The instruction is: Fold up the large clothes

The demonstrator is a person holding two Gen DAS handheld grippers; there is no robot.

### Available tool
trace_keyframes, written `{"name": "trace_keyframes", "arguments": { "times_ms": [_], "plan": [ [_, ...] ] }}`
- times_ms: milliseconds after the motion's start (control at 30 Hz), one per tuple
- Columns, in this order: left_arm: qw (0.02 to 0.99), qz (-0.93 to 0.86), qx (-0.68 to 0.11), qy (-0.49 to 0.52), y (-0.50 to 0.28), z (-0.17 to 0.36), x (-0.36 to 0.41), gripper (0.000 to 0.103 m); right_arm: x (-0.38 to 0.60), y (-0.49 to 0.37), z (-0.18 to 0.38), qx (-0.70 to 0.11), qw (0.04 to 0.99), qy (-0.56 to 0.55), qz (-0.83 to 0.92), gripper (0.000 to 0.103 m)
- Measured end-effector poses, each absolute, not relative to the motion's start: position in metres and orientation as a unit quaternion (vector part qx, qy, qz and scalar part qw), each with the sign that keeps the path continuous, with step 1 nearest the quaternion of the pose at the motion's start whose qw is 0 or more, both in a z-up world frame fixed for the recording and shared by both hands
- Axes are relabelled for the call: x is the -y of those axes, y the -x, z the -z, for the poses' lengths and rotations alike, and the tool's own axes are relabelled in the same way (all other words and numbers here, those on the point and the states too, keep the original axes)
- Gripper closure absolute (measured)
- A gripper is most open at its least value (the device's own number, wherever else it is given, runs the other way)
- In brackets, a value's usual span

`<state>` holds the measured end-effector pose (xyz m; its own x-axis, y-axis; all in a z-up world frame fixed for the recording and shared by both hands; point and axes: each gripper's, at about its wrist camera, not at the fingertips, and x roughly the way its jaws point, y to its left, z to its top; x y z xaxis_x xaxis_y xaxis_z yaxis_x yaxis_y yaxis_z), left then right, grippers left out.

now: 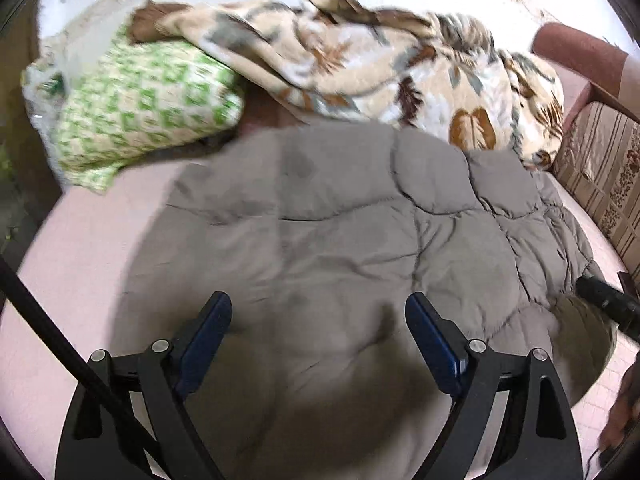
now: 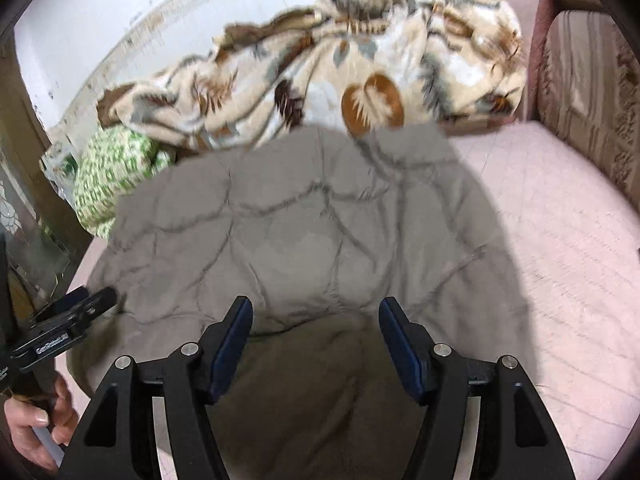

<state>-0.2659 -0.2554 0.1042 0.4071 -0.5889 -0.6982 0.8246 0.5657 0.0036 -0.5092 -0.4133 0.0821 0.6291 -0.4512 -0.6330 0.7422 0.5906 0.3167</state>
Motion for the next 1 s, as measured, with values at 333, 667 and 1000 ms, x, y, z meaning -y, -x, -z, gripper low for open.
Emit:
{"name": "trace_keyframes", "arguments": {
  "times_ms": [333, 667, 1000],
  "plan": [
    [0.840, 0.358, -0.398, -0.087, 0.239, -0.075, 0.132, 0.016, 0.380, 0.591, -0.094, -0.226, 0.847, -0.298, 0.378, 0.034],
    [0.842, 0.334, -0.403, -0.130, 0.222, -0.054, 0.144, 0.016, 0.383, 0.576, -0.060, -0.278, 0.832, -0.293, 0.379, 0.048],
    [0.822, 0.319, -0.441, -0.167, 0.210, -0.033, 0.156, 0.009, 0.410, 0.558, -0.024, -0.325, 0.805, -0.335, 0.367, 0.048]
  ]
}}
